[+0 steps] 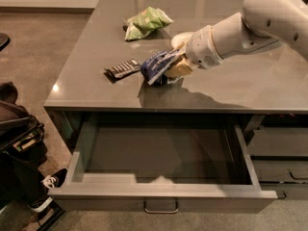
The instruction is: Pick blue chip bag from top drawer and place on counter
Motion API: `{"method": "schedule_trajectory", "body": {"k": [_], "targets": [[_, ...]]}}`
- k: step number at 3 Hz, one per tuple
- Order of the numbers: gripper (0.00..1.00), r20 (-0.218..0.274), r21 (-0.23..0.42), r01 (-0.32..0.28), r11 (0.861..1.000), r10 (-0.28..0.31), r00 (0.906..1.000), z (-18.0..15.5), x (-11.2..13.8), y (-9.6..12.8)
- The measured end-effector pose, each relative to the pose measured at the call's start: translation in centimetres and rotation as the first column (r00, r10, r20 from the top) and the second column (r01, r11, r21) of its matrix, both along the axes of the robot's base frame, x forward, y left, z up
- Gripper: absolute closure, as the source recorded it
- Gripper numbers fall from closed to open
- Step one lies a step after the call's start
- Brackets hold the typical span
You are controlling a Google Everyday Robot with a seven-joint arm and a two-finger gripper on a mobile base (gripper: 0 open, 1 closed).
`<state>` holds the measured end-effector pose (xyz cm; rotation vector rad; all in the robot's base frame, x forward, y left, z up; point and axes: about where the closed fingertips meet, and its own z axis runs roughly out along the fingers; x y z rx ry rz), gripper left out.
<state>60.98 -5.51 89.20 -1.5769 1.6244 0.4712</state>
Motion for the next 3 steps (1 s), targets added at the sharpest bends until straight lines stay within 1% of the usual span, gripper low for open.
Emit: {"method": "schedule_trajectory", "body": {"k": [2,3], "targets": [[0.21,0.000,0.000,0.000,1.000,0.000,1.0000,0.03,-0.01,0.02],[0.00,0.000,0.000,0.000,1.000,0.000,1.0000,0.03,-0.01,0.02]]}}
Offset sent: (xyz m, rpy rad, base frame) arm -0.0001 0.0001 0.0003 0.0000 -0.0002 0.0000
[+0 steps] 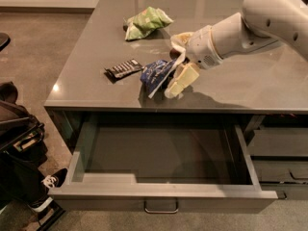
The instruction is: Pick blue chip bag from top drawer and place on counter
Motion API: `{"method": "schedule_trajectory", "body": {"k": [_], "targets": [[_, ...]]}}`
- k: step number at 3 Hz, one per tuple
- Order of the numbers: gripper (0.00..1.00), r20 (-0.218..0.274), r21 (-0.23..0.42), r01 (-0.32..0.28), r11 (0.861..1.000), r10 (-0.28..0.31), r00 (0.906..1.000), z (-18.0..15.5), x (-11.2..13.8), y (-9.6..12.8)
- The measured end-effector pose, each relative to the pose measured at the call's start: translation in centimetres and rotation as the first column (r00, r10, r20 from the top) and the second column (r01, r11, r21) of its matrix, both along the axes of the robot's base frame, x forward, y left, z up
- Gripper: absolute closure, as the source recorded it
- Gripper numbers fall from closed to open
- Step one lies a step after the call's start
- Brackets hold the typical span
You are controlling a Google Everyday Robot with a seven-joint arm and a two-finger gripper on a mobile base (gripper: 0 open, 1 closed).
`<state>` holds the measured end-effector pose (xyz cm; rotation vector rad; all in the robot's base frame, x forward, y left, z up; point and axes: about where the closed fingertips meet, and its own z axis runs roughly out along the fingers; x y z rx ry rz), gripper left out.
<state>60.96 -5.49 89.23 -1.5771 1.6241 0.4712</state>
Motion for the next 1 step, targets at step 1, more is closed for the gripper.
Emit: {"method": "schedule_trajectory", "body": {"k": [1], "targets": [[0.00,0.000,0.000,0.000,1.000,0.000,1.0000,0.00,0.00,0.00]]}}
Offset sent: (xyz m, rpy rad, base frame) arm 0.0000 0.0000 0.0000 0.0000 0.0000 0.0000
